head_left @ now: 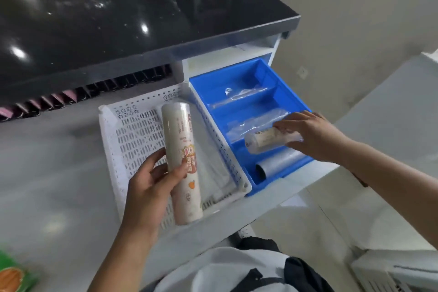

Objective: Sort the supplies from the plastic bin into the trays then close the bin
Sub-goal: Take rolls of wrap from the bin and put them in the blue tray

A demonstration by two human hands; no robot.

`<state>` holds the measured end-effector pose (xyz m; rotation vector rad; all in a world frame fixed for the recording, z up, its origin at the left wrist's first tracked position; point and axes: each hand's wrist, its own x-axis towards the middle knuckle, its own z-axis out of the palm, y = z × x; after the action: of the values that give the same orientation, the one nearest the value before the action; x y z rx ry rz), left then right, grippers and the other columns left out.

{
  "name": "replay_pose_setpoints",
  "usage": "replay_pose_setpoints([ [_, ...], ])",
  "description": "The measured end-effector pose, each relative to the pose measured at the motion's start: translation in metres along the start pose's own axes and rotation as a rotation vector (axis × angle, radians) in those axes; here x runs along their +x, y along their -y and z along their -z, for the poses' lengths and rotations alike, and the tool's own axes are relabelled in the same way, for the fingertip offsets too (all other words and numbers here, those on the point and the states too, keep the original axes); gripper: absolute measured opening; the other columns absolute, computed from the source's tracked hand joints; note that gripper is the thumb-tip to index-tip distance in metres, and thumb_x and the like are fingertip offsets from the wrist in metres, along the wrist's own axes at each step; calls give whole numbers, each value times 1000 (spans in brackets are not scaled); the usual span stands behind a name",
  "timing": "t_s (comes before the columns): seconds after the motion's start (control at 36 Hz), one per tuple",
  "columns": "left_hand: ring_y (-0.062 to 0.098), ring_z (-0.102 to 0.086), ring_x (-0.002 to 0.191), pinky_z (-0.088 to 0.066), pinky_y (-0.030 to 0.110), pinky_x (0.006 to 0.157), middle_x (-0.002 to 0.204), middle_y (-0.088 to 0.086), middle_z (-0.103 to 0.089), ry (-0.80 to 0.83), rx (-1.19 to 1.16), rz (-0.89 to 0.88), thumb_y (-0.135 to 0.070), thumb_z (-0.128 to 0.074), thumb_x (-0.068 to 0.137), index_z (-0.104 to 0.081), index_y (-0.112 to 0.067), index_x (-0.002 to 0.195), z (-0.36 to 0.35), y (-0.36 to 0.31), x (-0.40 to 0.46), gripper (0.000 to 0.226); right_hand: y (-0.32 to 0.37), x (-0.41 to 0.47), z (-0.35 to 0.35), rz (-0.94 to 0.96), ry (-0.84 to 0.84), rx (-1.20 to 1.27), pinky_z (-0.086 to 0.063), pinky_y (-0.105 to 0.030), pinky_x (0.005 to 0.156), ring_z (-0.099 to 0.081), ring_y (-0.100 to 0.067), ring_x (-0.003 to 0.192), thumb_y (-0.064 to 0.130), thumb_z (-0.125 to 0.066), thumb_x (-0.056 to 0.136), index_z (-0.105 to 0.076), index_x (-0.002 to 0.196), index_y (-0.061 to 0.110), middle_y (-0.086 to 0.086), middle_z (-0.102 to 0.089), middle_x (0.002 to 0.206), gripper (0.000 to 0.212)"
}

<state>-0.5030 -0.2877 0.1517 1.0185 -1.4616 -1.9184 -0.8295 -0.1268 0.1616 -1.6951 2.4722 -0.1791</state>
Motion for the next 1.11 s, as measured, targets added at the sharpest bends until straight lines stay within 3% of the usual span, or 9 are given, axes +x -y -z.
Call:
replay_pose_setpoints([
  [0.19, 11, -73, 97, -52, 29, 79, 106, -3, -77, -203, -19, -42, -40, -79, 73, -66, -36, 122, -57, 0, 8, 50, -52, 38, -29, 231, 154, -119, -34, -39, 106, -47, -23, 129, 29, -71, 87, -54, 139, 28, 3, -55, 137, 55],
  [0.39, 12, -72, 101, -54, 13, 71, 110, -2, -76, -329, -12, -72, -37, -80, 72, -64, -36, 125, -107, 11, -1, 55, -75, 50, -48, 353, 170, -75, -37, -43, 103, -51, -30, 120, 23, -67, 90, -59, 133, 24, -2, -59, 130, 44],
  [0.58, 15, -71, 106, -54, 12, 73, 117, -1, -74, -335, 64, -55, -37, -83, 70, -61, -38, 129, -132, 12, -17, 63, -81, 51, -47, 361, 115, 28, -40, -43, 100, -52, -28, 113, 28, -72, 86, -62, 126, 26, -2, -58, 122, 41],
  [0.75, 18, -71, 104, -57, 20, 77, 117, -3, -74, -198, 236, -18, -33, -86, 67, -62, -43, 126, -152, -3, -10, 65, -88, 51, -42, 325, 91, 138, -38, -40, 96, -52, -27, 111, 23, -68, 87, -62, 122, 27, 1, -59, 120, 36],
  [0.86, 12, -70, 102, -56, 29, 86, 114, -7, -73, -112, 468, -42, -29, -84, 69, -63, -46, 122, -173, -9, 8, 59, -106, 48, -25, 172, -24, 376, -43, -36, 84, -58, -26, 100, 17, -70, 87, -69, 111, 21, -1, -67, 109, 25],
  [0.97, -4, -64, 102, -47, 9, 85, 114, -24, -68, -78, 721, -109, -27, -85, 74, -60, -43, 129, -200, -5, 27, 62, -133, 27, -8, -170, -207, 835, -50, -28, 81, -67, -8, 90, 18, -67, 87, -73, 94, 26, 11, -73, 96, 13],
  [1.03, -7, -61, 105, -48, 17, 91, 118, -27, -66, -16, 861, -111, -31, -83, 76, -56, -45, 132, -215, 0, 38, 64, -141, 10, -6, -325, -301, 1017, -51, -26, 76, -68, -1, 87, 19, -64, 87, -73, 89, 32, 15, -74, 91, 16],
  [1.11, 4, -58, 112, -49, 30, 95, 124, -24, -62, 98, 1110, -132, -39, -76, 78, -46, -49, 136, -237, 11, 53, 66, -143, -15, -7, -429, -421, 1097, -49, -20, 77, -67, 5, 86, 17, -63, 88, -72, 85, 38, 18, -74, 90, 24],
])
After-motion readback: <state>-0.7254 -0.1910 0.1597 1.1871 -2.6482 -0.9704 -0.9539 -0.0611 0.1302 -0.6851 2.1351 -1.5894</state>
